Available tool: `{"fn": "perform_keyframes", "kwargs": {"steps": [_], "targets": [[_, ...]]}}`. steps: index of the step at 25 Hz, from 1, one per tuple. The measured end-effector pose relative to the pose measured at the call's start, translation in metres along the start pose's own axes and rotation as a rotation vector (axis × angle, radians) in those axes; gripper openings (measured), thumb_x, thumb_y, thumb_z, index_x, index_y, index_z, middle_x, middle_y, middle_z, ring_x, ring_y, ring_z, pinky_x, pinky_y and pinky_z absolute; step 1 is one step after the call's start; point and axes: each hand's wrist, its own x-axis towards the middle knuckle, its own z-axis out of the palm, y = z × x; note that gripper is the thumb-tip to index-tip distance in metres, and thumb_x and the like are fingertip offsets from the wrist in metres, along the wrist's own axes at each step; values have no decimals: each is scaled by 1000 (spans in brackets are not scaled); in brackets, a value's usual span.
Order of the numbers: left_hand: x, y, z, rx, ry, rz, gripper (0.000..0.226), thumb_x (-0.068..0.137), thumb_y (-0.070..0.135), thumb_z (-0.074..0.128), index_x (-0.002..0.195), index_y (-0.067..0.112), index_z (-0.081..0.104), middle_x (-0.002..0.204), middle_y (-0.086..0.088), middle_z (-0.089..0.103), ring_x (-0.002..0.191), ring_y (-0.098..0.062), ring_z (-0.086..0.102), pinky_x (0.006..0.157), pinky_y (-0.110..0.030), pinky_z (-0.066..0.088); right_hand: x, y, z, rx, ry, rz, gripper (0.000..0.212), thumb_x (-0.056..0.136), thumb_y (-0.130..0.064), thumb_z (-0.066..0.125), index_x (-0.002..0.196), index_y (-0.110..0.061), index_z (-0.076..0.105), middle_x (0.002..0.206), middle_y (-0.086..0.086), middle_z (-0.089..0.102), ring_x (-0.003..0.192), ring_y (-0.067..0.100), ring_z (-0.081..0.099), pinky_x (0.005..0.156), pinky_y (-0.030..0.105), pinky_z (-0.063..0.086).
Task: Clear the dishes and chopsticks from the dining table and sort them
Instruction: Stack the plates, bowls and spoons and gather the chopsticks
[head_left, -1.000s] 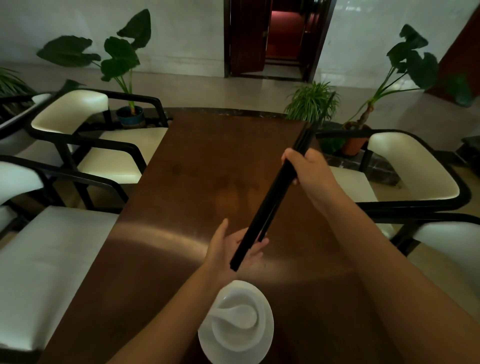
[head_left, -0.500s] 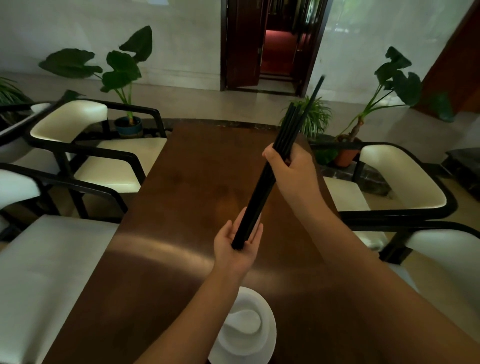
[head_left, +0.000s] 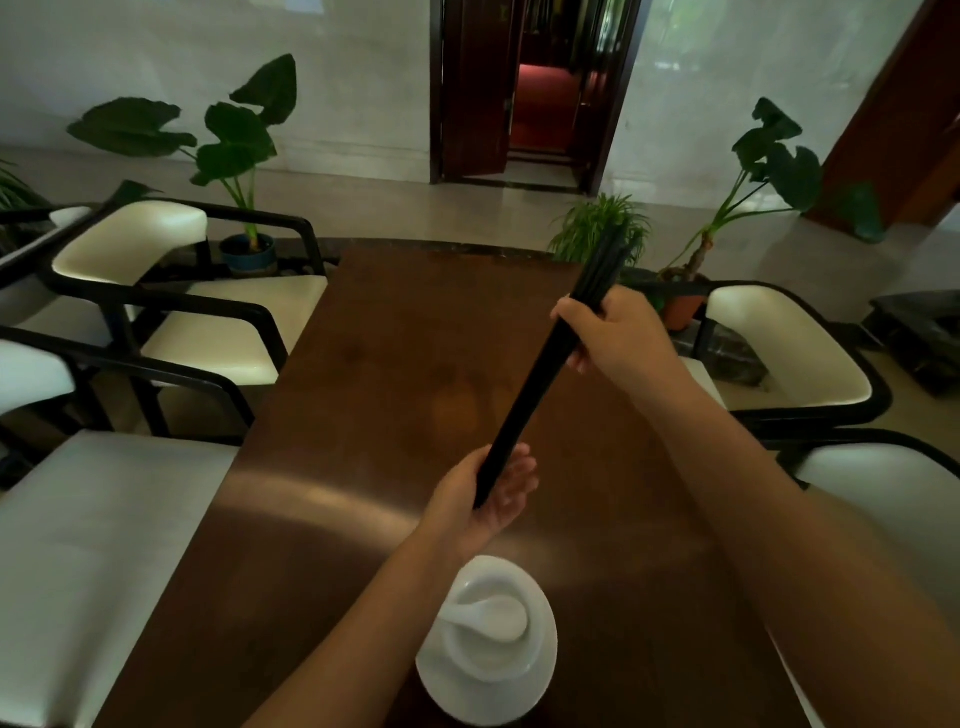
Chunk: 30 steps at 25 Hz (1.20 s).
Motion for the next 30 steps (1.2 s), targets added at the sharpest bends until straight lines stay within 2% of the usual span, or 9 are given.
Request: {"fn": "perform_keyframes", "kwargs": {"steps": [2,5,8,10,12,16,18,23,30], "targets": [[-16,-6,-15,253,52,14,29,96,20,43,98,3,66,75,-7,69,58,-12,64,46,-20,48,-8,17,-9,50,9,104,23,93,-23,52,88,-5,65,57,1,61,40,3,57,41,13,46],[-44,-22,-42,364,59,56,28,96,21,43,105,8,66,83,-4,73,69,-11,68,55,-21,52,-31,54,-10,183,4,280,22,93,-22,51,82,-9,65,62,3,60,41,3,56,41,15,47],[-73,-55,-59,456,141,82,22,94,16,49,98,16,70,81,0,75,76,-10,70,60,-18,53,-70,96,-1,355,-27,467,19,93,-21,51,78,-16,63,69,3,59,48,5,56,45,16,48],[-91,-82,-70,435,213,88,24,93,13,50,91,20,73,78,-3,76,76,-11,71,60,-18,54,-100,125,5,473,-71,594,18,93,-20,51,81,-15,63,75,3,59,58,9,57,54,19,49],[-105,-112,-77,401,262,59,27,93,16,50,87,21,76,85,-5,76,81,-14,71,62,-19,55,-125,156,8,573,-136,714,16,93,-18,51,84,-12,63,81,4,60,66,12,56,58,21,50],[-113,-171,-81,231,458,-13,25,93,15,49,90,16,74,79,-6,75,75,-18,70,60,-21,56,-149,211,24,617,-269,962,14,93,-15,51,89,-4,59,77,7,58,57,13,51,41,17,46],[-110,-194,-83,148,559,-27,23,94,12,48,96,9,70,79,-10,72,75,-19,66,58,-21,56,-151,234,38,631,-330,1058,15,93,-13,51,82,-4,57,73,8,55,56,14,48,37,17,43],[-98,-219,-95,62,674,-21,23,95,9,45,106,4,65,92,-17,66,81,-21,63,60,-21,57,-144,261,74,537,-426,1158,23,91,-12,53,68,-10,56,66,7,55,53,14,46,35,16,41],[-72,-224,-102,-46,714,8,21,95,12,47,105,5,63,100,-16,63,82,-20,63,61,-25,58,-125,271,95,451,-438,1060,18,92,-12,52,74,-10,50,68,7,55,49,14,45,32,15,40]]}}
